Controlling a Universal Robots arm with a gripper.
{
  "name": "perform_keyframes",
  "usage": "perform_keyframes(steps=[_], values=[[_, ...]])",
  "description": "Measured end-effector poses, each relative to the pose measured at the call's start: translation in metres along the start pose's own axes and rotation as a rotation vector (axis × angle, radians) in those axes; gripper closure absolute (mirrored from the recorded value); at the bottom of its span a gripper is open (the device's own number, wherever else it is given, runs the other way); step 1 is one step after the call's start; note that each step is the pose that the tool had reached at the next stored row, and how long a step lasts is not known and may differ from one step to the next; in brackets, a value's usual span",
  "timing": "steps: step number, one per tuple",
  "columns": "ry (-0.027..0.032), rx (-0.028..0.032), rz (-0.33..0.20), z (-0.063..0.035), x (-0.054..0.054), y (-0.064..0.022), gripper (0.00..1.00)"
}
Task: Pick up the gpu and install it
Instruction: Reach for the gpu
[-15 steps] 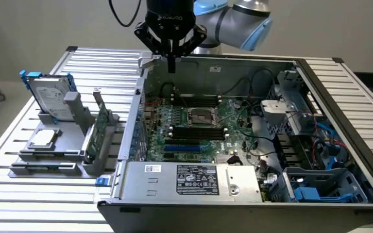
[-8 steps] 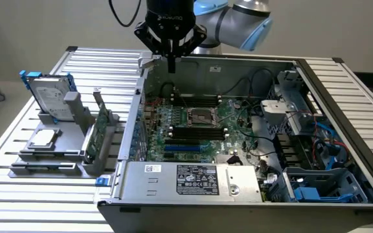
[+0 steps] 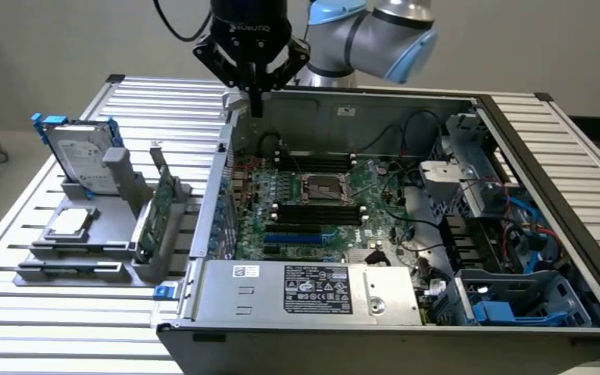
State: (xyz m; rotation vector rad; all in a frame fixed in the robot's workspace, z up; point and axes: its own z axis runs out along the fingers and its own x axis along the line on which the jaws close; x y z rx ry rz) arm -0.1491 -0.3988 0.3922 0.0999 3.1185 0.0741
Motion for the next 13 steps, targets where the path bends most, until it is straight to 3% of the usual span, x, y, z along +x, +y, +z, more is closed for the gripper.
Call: perform_keyframes(steps=[7, 13], values=[[-0.0003, 0.0052, -0.001, 0.0001, 0.032, -0.002, 0.89], [-0.0008, 0.0144, -0.002, 0.0002, 0.059, -0.0038, 0.89]])
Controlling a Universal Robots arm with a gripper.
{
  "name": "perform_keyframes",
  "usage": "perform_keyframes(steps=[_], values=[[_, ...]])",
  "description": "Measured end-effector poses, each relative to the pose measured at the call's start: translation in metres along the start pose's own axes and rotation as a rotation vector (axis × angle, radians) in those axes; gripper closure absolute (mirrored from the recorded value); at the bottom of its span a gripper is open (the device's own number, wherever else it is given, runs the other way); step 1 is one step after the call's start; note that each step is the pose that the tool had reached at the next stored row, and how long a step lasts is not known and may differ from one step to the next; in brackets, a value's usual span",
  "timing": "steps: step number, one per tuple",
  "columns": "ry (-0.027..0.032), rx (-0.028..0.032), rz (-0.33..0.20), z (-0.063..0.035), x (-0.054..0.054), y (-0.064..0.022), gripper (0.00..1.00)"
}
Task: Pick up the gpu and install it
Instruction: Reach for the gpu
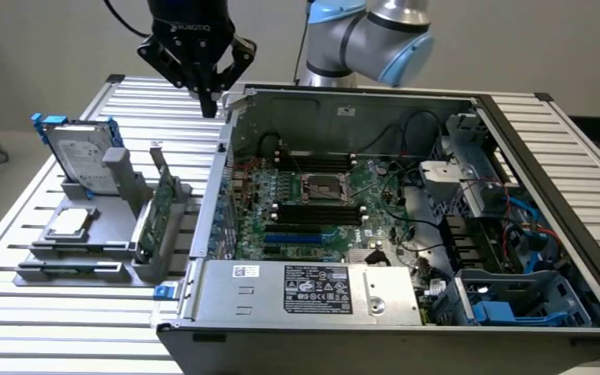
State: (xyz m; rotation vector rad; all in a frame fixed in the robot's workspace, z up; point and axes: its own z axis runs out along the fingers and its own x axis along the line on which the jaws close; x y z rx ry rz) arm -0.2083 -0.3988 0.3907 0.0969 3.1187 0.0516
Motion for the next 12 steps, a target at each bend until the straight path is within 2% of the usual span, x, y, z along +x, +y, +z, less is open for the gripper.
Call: perform_keyframes(steps=[12], values=[[-0.0014, 0.0237, -0.002, 0.0, 0.054, -0.0034, 0.89]])
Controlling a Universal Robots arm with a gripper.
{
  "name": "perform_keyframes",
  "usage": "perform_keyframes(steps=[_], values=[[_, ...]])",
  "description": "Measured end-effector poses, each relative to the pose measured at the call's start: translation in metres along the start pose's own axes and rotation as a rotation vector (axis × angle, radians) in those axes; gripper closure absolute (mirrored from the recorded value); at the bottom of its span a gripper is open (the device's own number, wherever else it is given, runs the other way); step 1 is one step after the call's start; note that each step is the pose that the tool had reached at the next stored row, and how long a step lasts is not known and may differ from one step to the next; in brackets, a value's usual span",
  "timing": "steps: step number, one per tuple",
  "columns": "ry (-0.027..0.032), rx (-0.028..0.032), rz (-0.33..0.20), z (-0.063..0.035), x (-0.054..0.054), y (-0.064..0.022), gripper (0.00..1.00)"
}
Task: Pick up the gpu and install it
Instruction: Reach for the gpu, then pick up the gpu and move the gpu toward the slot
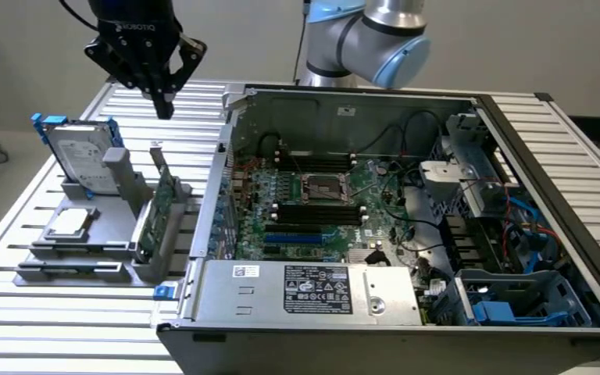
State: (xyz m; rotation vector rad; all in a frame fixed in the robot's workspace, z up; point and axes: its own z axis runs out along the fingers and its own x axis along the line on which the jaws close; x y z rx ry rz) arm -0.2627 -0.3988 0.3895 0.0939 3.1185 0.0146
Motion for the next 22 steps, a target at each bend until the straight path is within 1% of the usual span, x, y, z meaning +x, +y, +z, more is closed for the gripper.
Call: perform_keyframes(steps=[1, 2, 8, 9, 22], values=[[-0.0002, 0.0024, 0.0, 0.0, 0.005, -0.0003, 0.89], [-0.0005, 0.0079, -0.001, -0.0001, 0.014, -0.0008, 0.89], [-0.0016, 0.0259, -0.003, -0.0002, 0.039, -0.0024, 0.89], [-0.0016, 0.0271, -0.004, -0.0003, 0.041, -0.0025, 0.89], [-0.0017, 0.0271, -0.004, -0.0003, 0.041, -0.0025, 0.89]])
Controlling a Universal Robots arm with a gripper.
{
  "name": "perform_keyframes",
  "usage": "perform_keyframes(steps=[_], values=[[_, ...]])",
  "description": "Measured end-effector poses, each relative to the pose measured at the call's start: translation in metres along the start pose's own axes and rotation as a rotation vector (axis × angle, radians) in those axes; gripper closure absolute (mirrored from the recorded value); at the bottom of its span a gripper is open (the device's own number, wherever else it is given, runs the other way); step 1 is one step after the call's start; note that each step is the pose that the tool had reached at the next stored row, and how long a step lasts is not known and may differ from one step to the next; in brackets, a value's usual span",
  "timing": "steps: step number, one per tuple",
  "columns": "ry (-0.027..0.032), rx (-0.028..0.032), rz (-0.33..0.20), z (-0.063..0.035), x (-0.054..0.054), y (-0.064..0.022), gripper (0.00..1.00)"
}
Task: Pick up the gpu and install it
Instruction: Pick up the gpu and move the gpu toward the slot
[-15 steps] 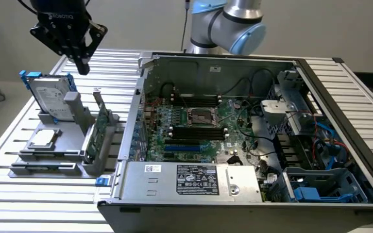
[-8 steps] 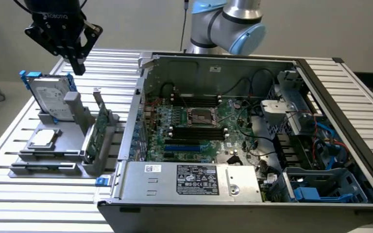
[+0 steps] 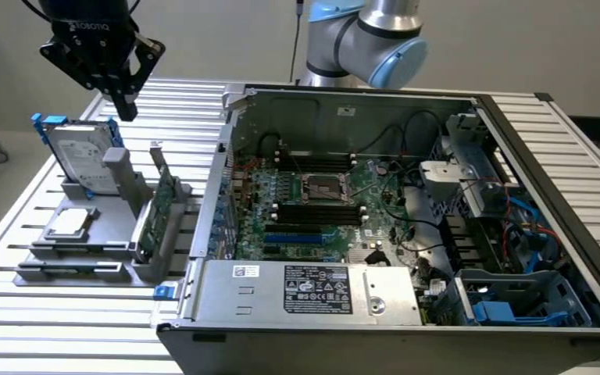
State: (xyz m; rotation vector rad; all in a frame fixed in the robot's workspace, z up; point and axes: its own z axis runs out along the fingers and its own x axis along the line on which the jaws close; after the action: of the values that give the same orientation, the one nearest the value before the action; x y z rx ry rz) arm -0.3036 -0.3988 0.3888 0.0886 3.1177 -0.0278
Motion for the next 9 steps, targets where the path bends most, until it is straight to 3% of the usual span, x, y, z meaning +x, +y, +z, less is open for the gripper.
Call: perform_keyframes(steps=[2, 3, 8, 9], values=[[0.0001, 0.0, 0.0, 0.0, 0.0, 0.0, 0.88], [0.0001, 0.0, 0.0, 0.0, 0.0, 0.0, 0.76], [0.0001, 0.0007, 0.0, 0.0006, 0.0006, -0.0001, 0.64], [0.0, 0.0006, 0.0, 0.0026, 0.0015, -0.0008, 0.58]])
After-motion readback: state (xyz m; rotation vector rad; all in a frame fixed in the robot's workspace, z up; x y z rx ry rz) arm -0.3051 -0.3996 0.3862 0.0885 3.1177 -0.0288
